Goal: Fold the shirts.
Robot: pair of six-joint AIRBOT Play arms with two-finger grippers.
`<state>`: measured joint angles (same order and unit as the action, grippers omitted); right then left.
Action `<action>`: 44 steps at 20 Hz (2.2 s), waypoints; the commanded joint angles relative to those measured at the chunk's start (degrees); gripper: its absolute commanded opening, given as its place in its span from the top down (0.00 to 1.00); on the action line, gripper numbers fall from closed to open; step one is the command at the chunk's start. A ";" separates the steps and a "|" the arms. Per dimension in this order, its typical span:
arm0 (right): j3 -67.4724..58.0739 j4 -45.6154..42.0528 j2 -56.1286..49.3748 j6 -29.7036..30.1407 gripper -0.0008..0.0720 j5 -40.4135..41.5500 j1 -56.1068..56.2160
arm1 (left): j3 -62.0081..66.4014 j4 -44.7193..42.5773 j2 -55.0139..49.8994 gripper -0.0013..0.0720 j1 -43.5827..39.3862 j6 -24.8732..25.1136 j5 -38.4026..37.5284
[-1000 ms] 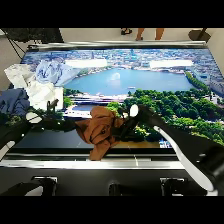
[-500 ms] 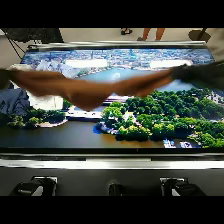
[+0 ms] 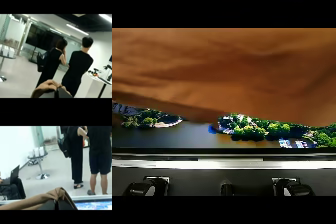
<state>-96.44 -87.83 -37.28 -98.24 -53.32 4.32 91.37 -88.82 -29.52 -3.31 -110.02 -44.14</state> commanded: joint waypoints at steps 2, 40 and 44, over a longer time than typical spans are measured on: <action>-0.59 -3.34 -3.23 -0.57 0.91 -23.08 -0.13 | 0.59 -7.63 -2.51 0.93 0.02 0.74 -9.53; 21.92 16.81 -50.34 7.65 0.20 -35.93 -25.49 | -40.94 34.40 -54.51 0.32 21.62 33.18 -20.83; 27.19 17.22 -50.34 7.65 0.12 -33.81 -25.46 | -40.92 34.49 -55.34 0.61 19.39 32.85 -16.04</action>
<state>-72.73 -71.48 -87.59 -91.00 -88.55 -21.12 51.03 -54.81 -84.09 17.26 -77.36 -64.53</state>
